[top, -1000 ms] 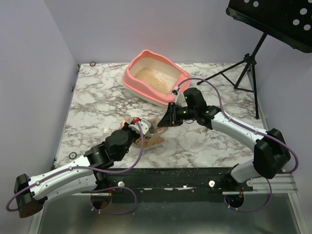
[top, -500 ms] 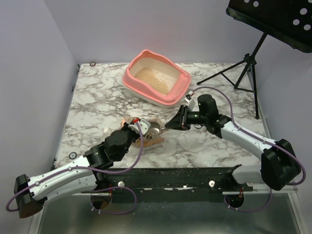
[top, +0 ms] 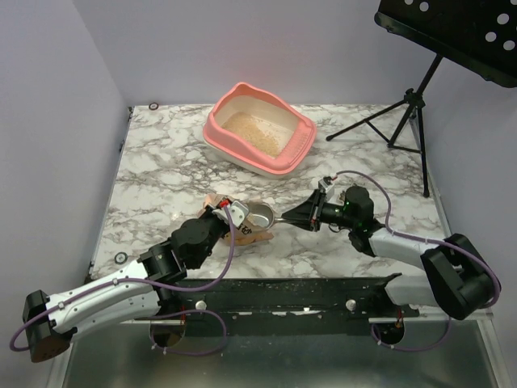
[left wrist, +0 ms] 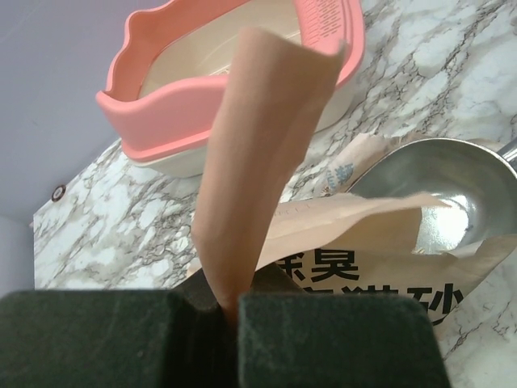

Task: Fill the litter box with clean litter

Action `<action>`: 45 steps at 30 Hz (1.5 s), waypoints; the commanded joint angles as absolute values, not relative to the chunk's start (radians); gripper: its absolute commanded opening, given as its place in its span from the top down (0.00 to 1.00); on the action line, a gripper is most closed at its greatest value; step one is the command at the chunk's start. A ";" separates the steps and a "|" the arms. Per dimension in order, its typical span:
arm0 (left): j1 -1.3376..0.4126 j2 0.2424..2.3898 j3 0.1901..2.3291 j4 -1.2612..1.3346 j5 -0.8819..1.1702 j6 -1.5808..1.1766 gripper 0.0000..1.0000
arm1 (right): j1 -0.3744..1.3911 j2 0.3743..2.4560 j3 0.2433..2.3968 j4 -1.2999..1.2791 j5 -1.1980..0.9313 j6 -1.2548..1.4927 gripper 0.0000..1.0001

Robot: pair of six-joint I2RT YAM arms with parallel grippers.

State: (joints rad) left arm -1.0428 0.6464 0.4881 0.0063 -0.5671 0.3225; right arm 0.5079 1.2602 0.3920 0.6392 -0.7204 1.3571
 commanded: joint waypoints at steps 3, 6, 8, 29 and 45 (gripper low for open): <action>-1.048 0.640 0.460 0.170 -0.575 0.336 1.00 | 0.512 1.367 0.299 1.153 -0.848 1.558 0.99; -1.058 0.653 0.446 0.213 -0.578 0.336 1.00 | 0.511 1.359 0.296 1.169 -0.848 1.536 0.99; -1.068 0.661 0.439 0.230 -0.574 0.327 1.00 | 0.505 1.341 0.293 1.161 -0.848 1.522 0.99; -1.218 0.781 0.408 0.373 -0.689 0.406 1.00 | 0.403 0.931 0.408 0.312 -0.813 1.129 0.99; -1.259 0.807 0.410 0.397 -0.727 0.423 1.00 | 0.371 0.778 0.212 0.302 -0.747 1.180 0.99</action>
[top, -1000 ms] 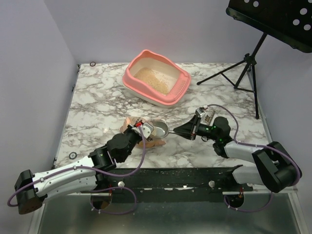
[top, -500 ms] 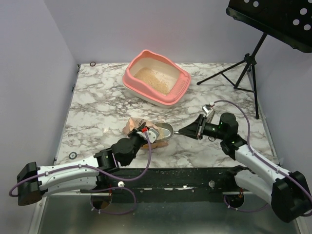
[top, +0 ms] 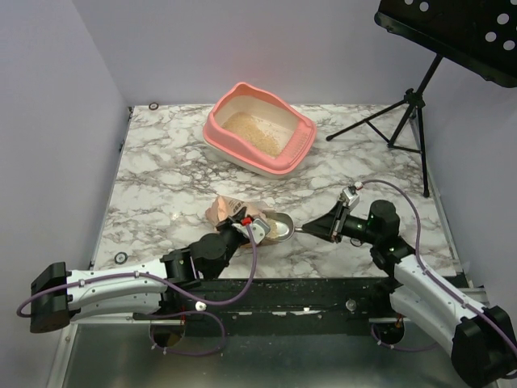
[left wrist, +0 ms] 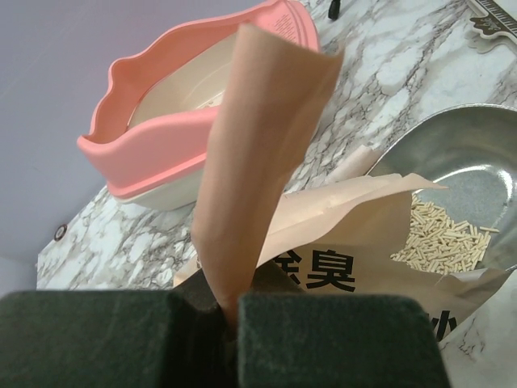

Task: Fill the litter box with clean litter

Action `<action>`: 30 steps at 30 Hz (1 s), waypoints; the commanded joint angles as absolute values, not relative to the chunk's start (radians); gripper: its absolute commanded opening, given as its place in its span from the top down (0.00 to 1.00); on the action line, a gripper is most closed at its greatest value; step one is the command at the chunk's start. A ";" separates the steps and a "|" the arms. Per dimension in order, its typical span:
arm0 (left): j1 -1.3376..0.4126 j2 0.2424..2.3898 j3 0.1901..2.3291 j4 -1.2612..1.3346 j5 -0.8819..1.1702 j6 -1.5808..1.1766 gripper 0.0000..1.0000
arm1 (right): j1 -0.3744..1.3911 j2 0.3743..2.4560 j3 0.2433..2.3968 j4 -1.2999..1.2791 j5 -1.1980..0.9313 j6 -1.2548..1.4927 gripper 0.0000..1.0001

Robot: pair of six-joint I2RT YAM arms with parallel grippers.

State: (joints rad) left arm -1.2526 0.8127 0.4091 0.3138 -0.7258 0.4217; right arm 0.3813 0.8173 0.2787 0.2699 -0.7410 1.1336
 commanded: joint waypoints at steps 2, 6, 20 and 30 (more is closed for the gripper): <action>-1.259 0.807 0.408 0.397 -0.724 0.422 1.00 | 0.368 0.761 0.210 0.302 -0.746 1.183 0.99; -1.259 0.802 0.408 0.397 -0.733 0.426 1.00 | 0.354 0.715 0.209 0.304 -0.758 1.201 0.99; -1.261 0.695 0.400 0.434 -0.873 0.523 1.00 | 0.337 0.554 0.199 0.242 -0.756 1.282 0.99; -1.259 0.601 0.397 0.434 -0.916 0.540 1.00 | 0.337 0.446 0.201 0.193 -0.687 1.414 0.99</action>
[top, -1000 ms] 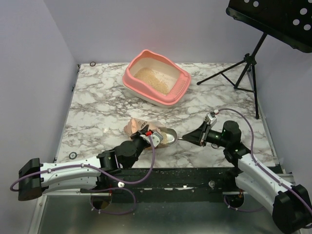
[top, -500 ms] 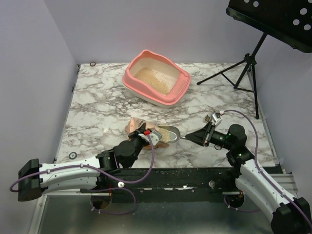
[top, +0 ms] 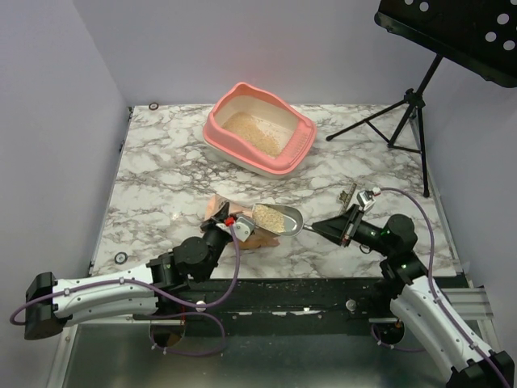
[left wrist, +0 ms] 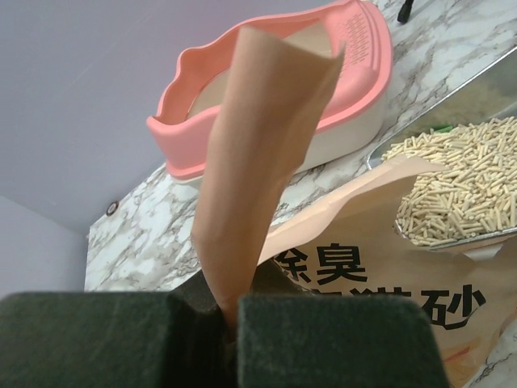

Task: Fill the litter box with clean litter

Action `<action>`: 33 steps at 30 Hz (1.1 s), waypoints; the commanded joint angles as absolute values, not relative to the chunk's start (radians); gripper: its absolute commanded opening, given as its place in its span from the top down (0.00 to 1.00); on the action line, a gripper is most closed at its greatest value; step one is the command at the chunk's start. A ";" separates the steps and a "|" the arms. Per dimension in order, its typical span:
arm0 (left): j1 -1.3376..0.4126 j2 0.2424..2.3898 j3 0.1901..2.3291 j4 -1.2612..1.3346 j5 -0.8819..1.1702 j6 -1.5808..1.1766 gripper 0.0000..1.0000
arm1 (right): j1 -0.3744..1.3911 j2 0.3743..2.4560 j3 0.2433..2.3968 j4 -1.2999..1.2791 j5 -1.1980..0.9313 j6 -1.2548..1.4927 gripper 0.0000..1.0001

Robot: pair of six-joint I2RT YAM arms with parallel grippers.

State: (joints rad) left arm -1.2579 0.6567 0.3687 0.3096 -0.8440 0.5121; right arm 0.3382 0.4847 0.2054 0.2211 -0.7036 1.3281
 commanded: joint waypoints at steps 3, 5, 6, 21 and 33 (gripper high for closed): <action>-1.258 0.583 0.397 0.428 -0.925 0.540 1.00 | 0.336 0.411 0.187 0.221 -0.658 1.477 0.99; -1.258 0.574 0.397 0.425 -0.928 0.540 1.00 | 0.337 0.394 0.186 0.251 -0.637 1.511 0.99; -1.259 0.571 0.399 0.425 -0.928 0.541 1.00 | 0.336 0.388 0.193 0.250 -0.620 1.523 0.99; -1.258 0.526 0.414 0.374 -0.907 0.505 1.00 | 0.337 0.782 0.415 0.675 -0.485 1.637 0.99; -1.256 0.496 0.426 0.322 -0.879 0.483 1.00 | 0.337 1.325 0.802 0.868 -0.422 1.513 0.99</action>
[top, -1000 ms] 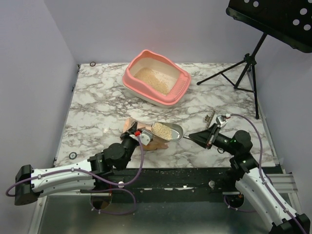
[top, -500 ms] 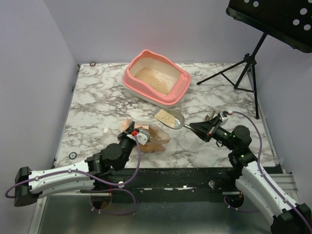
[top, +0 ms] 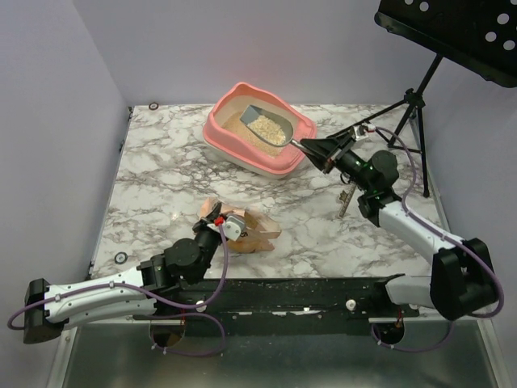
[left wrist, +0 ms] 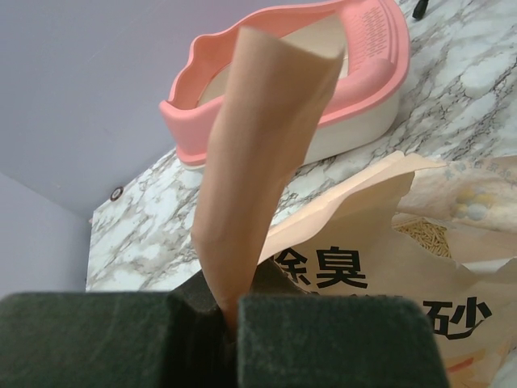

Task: Fill the litter box with clean litter

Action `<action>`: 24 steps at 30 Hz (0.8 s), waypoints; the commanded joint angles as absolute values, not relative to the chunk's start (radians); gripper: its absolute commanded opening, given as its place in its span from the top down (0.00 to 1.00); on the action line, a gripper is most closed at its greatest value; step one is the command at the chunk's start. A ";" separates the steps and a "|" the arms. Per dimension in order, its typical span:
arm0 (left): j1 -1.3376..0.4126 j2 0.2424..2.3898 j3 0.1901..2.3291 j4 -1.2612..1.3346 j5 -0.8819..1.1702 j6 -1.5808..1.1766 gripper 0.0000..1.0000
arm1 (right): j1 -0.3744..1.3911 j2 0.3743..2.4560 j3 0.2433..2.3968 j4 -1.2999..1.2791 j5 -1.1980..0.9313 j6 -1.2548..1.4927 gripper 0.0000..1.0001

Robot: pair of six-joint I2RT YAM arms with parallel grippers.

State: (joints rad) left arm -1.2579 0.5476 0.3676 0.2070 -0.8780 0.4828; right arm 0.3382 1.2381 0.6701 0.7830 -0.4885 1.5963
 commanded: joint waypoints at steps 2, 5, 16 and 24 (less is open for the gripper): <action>-1.256 0.491 0.426 0.321 -0.881 0.485 1.00 | 0.336 1.380 0.876 0.821 -0.405 1.459 0.99; -1.256 0.486 0.426 0.318 -0.877 0.485 1.00 | 0.336 1.477 0.987 0.732 -0.402 1.379 0.99; -1.255 0.471 0.430 0.307 -0.864 0.480 1.00 | 0.336 1.698 1.294 0.232 -0.321 0.982 0.99; -1.255 0.477 0.430 0.302 -0.861 0.474 1.00 | 0.337 1.827 1.511 -0.099 -0.196 0.694 0.99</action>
